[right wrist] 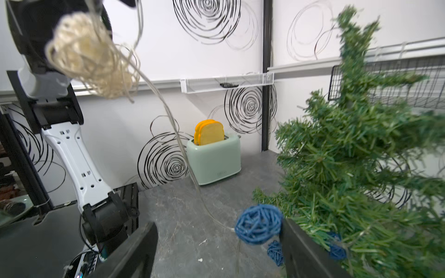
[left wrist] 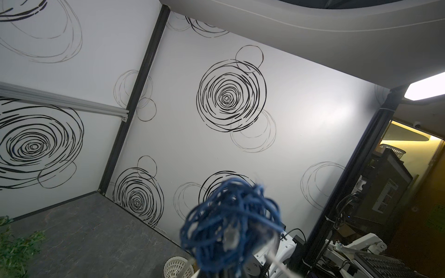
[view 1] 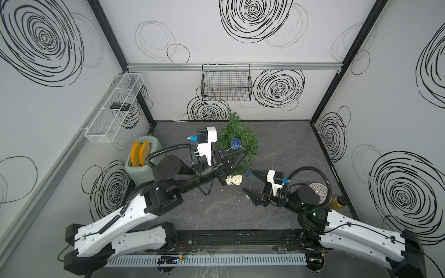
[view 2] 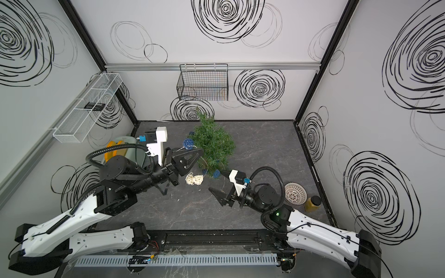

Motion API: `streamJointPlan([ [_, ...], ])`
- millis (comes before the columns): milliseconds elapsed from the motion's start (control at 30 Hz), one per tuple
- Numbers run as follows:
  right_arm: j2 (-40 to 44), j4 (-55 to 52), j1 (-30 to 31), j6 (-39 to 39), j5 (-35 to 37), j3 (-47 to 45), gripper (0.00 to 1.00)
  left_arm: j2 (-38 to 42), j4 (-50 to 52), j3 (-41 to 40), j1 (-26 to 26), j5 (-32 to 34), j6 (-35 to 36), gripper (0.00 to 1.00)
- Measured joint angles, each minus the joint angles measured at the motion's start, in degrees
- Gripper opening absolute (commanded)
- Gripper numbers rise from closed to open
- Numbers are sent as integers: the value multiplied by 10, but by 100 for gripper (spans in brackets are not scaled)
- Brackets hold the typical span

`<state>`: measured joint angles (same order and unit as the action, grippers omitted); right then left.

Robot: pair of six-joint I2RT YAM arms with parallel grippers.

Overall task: Remove string lights from the small christmas tree
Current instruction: Remove the light string from the Christmas tree.

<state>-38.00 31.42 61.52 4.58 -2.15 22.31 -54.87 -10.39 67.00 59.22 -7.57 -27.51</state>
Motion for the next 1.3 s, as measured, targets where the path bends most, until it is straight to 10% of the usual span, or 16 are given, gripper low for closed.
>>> streamJointPlan([
  [667,-19,-24,0,-6,10,23,69,-56,-1,32,5,-38,-4,0],
  [1100,-13,-27,-23,11,32,23,5,-68,-3,49,9,-46,-5,0],
  [1300,2,-44,-45,30,65,23,0,-92,3,55,9,-46,-5,0],
])
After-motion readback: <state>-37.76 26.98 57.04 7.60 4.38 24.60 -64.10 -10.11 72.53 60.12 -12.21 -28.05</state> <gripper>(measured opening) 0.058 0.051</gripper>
